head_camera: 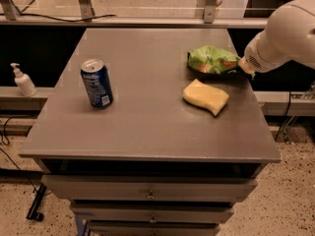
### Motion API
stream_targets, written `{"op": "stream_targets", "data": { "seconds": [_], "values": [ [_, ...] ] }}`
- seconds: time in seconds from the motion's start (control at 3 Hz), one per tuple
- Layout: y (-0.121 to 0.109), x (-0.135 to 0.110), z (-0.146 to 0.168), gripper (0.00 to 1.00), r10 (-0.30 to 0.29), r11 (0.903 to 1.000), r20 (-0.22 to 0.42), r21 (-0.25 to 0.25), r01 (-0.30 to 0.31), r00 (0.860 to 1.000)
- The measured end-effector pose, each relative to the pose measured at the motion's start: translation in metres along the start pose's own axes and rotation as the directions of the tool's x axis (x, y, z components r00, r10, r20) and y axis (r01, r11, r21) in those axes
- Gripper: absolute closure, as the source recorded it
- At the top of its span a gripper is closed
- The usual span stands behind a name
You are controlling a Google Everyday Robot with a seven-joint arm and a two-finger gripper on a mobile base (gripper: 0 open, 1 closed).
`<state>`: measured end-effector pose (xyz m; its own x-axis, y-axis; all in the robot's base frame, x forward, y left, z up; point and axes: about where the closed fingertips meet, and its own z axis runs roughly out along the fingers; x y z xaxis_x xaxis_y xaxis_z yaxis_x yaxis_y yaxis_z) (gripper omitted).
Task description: Move green rice chip bag near sponge
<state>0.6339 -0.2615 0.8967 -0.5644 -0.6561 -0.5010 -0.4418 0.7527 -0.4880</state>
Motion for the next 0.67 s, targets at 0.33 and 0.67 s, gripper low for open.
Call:
{"op": "stream_targets", "data": {
  "seconds": [0.33,0.67],
  "values": [
    [-0.002,0.025,-0.013,1.0,0.015,0.9999,-0.011,-0.005,-0.015,1.0],
    [0.01,0.027,-0.02,0.83,-0.002,0.9982,0.019,-0.06,0.003,1.0]
  ]
}}
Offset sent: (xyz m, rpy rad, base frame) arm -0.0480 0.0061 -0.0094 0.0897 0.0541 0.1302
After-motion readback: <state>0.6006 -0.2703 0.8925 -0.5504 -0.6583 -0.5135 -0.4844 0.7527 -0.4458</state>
